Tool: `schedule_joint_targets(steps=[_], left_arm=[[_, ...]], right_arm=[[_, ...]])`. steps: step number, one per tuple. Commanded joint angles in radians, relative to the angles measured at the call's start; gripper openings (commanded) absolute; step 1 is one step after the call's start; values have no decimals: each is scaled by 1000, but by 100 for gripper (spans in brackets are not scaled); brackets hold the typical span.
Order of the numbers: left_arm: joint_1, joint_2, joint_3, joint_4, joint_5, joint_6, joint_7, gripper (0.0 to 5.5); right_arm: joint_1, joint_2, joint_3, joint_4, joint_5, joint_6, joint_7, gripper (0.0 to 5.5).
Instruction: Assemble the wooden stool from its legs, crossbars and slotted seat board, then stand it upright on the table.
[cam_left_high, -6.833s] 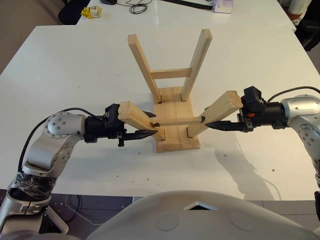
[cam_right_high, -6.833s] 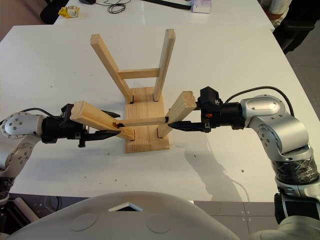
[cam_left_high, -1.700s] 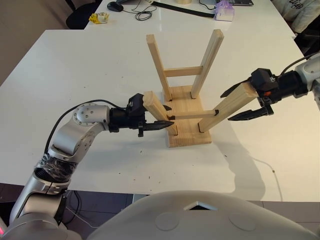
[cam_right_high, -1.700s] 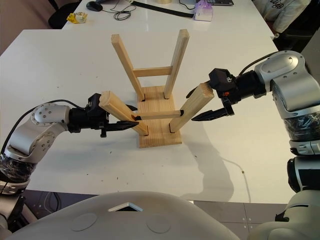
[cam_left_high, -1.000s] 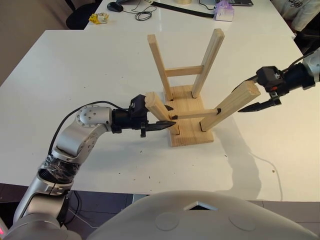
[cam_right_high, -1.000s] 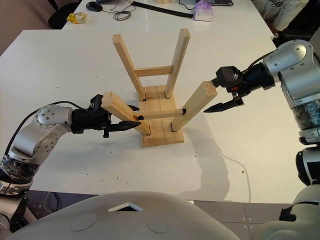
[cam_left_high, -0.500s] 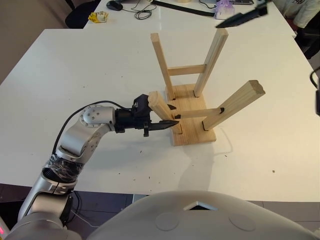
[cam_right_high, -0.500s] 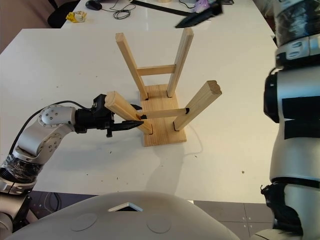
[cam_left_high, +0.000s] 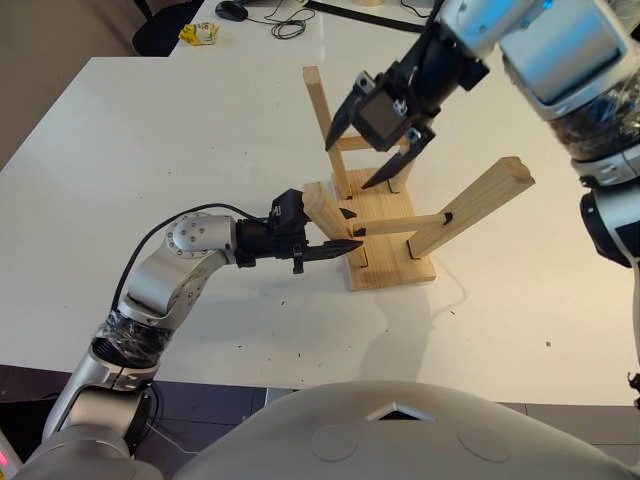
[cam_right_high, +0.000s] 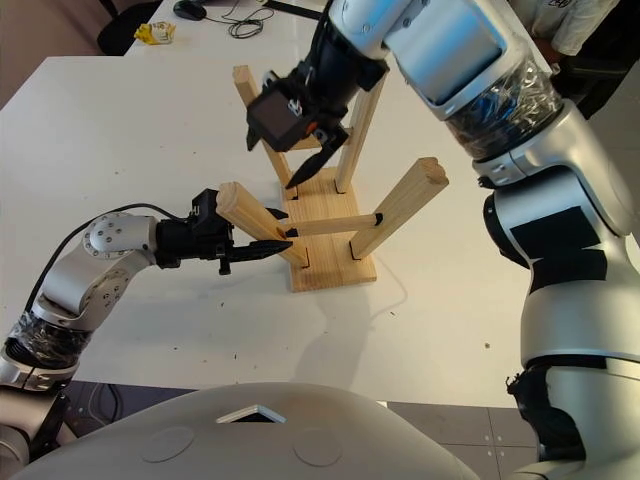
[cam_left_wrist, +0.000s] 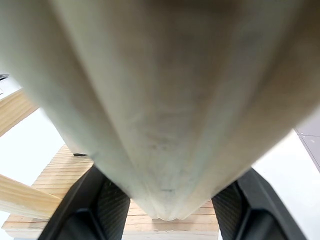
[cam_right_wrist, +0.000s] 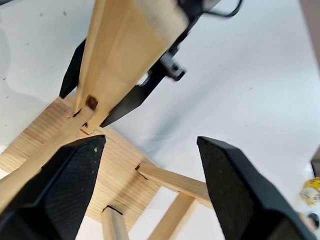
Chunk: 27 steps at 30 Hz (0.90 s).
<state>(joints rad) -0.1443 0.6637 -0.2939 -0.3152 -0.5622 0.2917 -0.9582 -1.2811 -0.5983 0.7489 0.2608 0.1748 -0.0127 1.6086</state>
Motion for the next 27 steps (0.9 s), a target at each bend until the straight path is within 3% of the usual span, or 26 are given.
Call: schedule_joint_targets(steps=[1,4,16,25,27], left_arm=[[44,57,-92,59,83,139,-36,208],[39,71,-93,61,84,140,-47,208],[23,67,-111,62,83,156,-39,208],[-25,50,-150,55,98,178,-42,208],[-55,41,-171,55,103,186,-52,208]], right_arm=[[50,-10,20,23,-45,-6,5,339],[78,-5,24,13,-53,16,5,339],[160,-56,84,-177,27,126,5,154],[181,-24,33,-142,-21,143,2,6],[184,-13,18,-127,-39,143,-1,0]])
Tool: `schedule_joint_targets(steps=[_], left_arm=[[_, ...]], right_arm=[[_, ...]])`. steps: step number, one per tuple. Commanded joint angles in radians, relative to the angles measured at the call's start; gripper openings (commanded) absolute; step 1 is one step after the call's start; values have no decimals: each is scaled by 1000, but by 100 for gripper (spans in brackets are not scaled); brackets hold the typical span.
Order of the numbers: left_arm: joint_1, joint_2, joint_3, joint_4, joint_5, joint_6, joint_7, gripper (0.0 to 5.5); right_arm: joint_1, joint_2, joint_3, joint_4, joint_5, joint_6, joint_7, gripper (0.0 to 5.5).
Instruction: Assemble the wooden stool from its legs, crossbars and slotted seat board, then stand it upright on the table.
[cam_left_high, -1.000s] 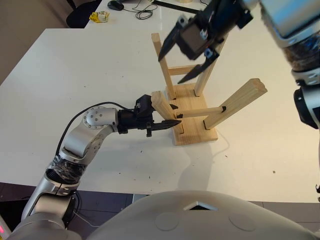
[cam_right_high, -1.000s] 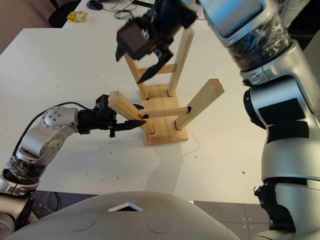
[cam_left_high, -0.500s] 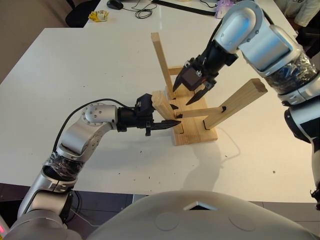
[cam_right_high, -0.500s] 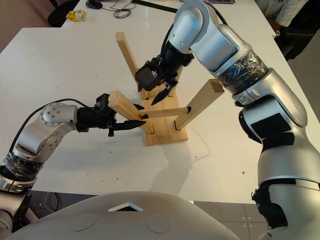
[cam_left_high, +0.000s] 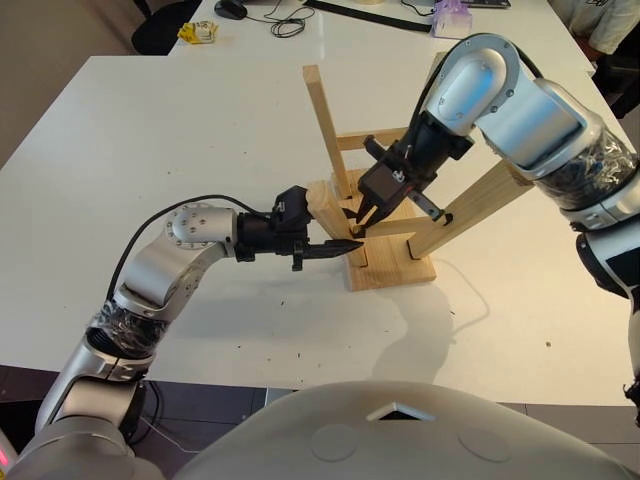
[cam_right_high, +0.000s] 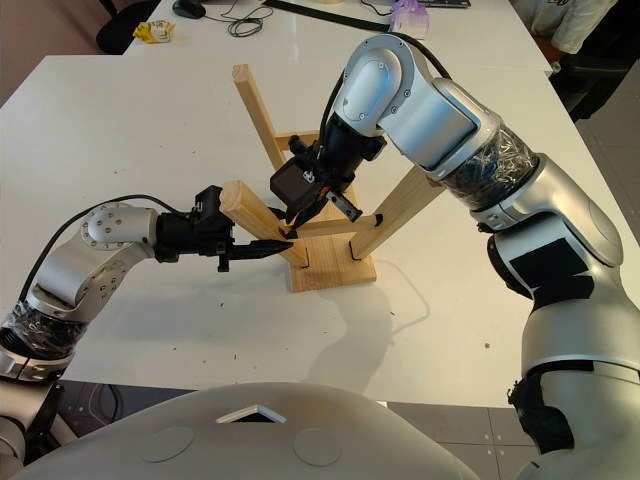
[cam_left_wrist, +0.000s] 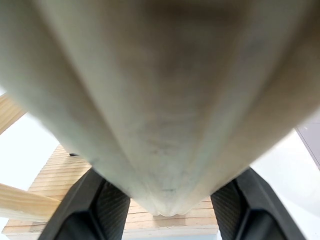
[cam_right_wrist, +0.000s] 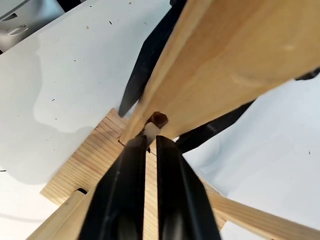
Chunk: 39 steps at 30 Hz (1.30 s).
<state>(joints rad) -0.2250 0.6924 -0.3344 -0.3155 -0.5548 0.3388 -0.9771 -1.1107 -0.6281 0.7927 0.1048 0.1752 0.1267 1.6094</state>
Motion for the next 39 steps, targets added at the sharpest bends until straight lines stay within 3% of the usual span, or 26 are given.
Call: schedule_joint_targets(steps=[1,10,15,18,24,28,34,39], left_arm=[[11,11,-143,59,100,141,-40,208],[32,47,-163,70,116,130,-49,207],[66,56,-157,52,110,131,-37,207],[67,52,-155,51,110,134,-34,207],[124,90,-94,41,99,117,-12,207],[176,149,-18,42,81,106,-26,207],[212,236,33,59,86,78,-87,207],[209,269,33,70,94,68,-123,207]], right_arm=[[12,26,-39,40,-49,3,-6,0],[-135,64,-269,155,54,101,2,0],[-168,-12,-423,247,98,148,0,0],[-136,-115,-532,319,110,175,-4,0],[127,-361,-646,496,71,118,3,0],[478,-460,-666,366,70,40,2,0],[754,-450,-711,17,102,116,-82,0],[812,-441,-737,-143,140,182,-131,0]])
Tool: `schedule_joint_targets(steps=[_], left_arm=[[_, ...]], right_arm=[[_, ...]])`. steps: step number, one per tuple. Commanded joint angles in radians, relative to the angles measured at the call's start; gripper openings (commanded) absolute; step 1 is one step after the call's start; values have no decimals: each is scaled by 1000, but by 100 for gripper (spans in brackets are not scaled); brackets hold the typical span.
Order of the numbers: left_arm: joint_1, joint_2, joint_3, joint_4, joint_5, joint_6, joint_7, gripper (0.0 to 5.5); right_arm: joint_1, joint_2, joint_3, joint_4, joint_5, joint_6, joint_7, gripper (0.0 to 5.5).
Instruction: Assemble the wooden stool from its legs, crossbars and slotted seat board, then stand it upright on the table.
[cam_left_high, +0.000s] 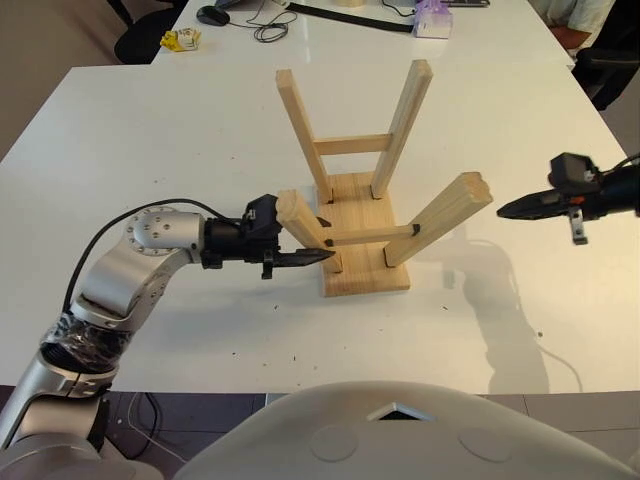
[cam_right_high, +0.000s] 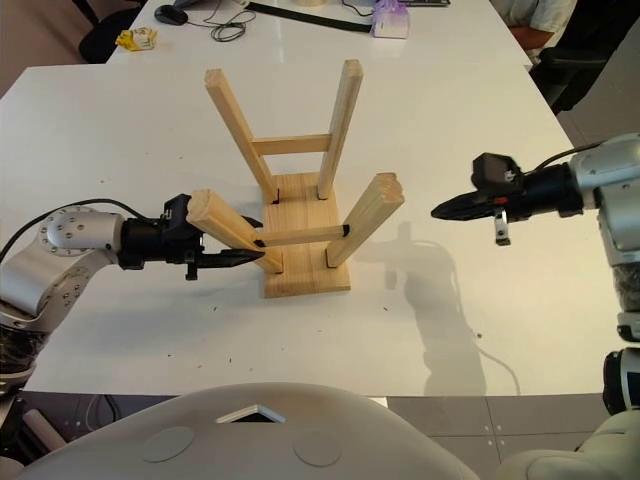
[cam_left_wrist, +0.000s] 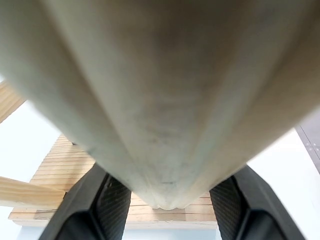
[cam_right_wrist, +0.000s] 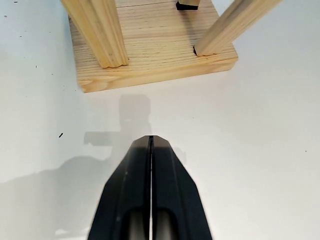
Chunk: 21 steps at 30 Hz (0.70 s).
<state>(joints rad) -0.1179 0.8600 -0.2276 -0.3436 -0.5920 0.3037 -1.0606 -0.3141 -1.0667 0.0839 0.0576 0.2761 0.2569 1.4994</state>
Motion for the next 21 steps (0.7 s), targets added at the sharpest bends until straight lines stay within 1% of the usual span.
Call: schedule_joint_targets(steps=[1,4,8,12,18,21], left_arm=[[101,105,-82,97,136,103,-45,207],[72,98,-136,88,162,112,-62,207],[8,89,-219,73,193,149,-77,207],[-42,112,-265,95,210,175,-89,207],[-44,90,-273,138,216,178,-33,207],[-32,77,-260,142,203,178,-9,207]], right_arm=[[11,-3,-31,-115,47,63,-20,0],[-39,18,-30,-185,105,124,-20,0],[-147,93,16,-272,176,222,-36,0],[-173,137,36,-334,208,276,-57,0],[-125,163,38,-378,209,307,-103,0],[-92,155,39,-387,187,297,-126,0]])
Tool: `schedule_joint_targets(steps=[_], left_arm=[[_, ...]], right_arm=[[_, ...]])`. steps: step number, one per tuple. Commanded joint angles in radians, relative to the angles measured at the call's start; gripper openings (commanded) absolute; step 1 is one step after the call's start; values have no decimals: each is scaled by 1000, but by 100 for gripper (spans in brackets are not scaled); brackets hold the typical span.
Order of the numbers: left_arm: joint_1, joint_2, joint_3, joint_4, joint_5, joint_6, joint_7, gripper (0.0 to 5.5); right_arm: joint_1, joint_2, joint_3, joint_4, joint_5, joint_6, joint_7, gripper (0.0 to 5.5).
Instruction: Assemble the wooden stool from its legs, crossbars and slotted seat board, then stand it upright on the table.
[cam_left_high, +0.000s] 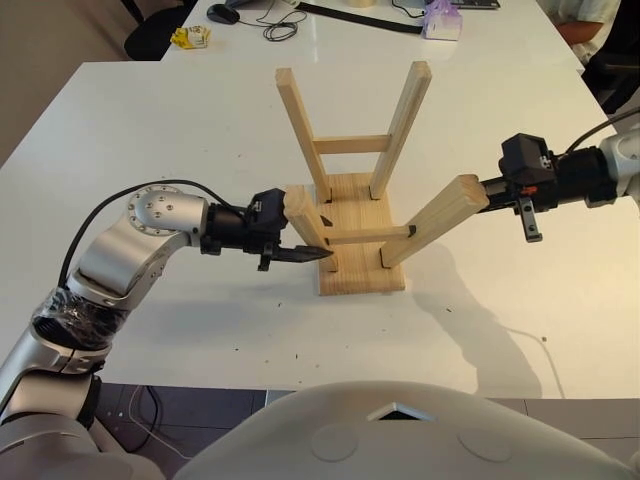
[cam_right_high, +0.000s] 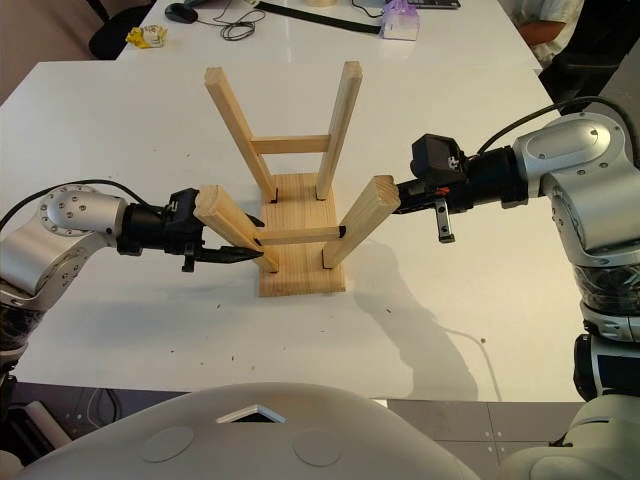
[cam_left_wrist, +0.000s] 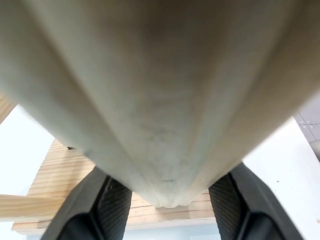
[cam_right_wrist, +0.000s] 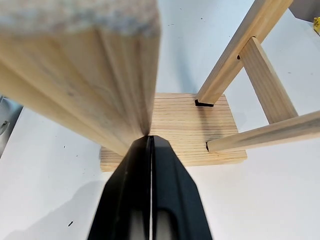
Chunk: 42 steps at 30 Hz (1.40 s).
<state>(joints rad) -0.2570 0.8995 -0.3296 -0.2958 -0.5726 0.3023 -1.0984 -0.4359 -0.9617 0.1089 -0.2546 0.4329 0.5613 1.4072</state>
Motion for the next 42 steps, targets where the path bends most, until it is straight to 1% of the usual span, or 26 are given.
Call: schedule_joint_targets(steps=[1,5,9,10,13,17,19,21,23,26,28,30,33,35,37,39,42], left_arm=[[113,32,-147,94,173,183,42,207],[148,-9,-68,82,96,196,122,206],[174,-25,-37,83,85,177,158,206],[173,-31,-34,96,94,164,162,243],[161,-38,-22,121,130,159,162,291],[151,-73,36,154,178,101,170,353],[155,-71,92,152,151,105,154,385],[172,-50,150,135,112,127,123,385],[214,-33,245,94,45,167,115,385],[317,-25,428,14,-52,226,145,385],[377,-46,551,-38,-111,268,196,385],[399,-81,647,-80,-166,316,275,385],[366,-157,774,-186,-279,385,478,385],[322,-184,841,-225,-423,440,594,385],[267,-171,877,-246,-634,485,663,385],[219,-169,881,-278,-780,486,737,385],[168,-152,814,-368,-912,481,812,385]], right_arm=[[40,45,14,-75,21,-13,-42,0],[72,42,1,-59,0,-19,-92,0],[95,43,-16,-70,21,-3,-122,0],[98,46,-20,-73,27,5,-134,0],[116,56,-23,-79,30,11,-159,0],[138,58,-39,-82,42,19,-182,0],[158,53,-49,-85,44,17,-193,0],[182,48,-67,-83,47,17,-204,0],[207,39,-97,-67,45,15,-216,0],[246,14,-165,-26,36,5,-232,0],[270,-3,-233,-5,49,11,-240,0],[283,-11,-298,2,80,35,-244,0],[273,0,-408,6,175,112,-266,0],[251,16,-468,11,253,169,-289,0],[209,48,-523,8,375,245,-321,0],[177,71,-557,-11,500,310,-342,0],[136,99,-568,-59,640,374,-387,0]])
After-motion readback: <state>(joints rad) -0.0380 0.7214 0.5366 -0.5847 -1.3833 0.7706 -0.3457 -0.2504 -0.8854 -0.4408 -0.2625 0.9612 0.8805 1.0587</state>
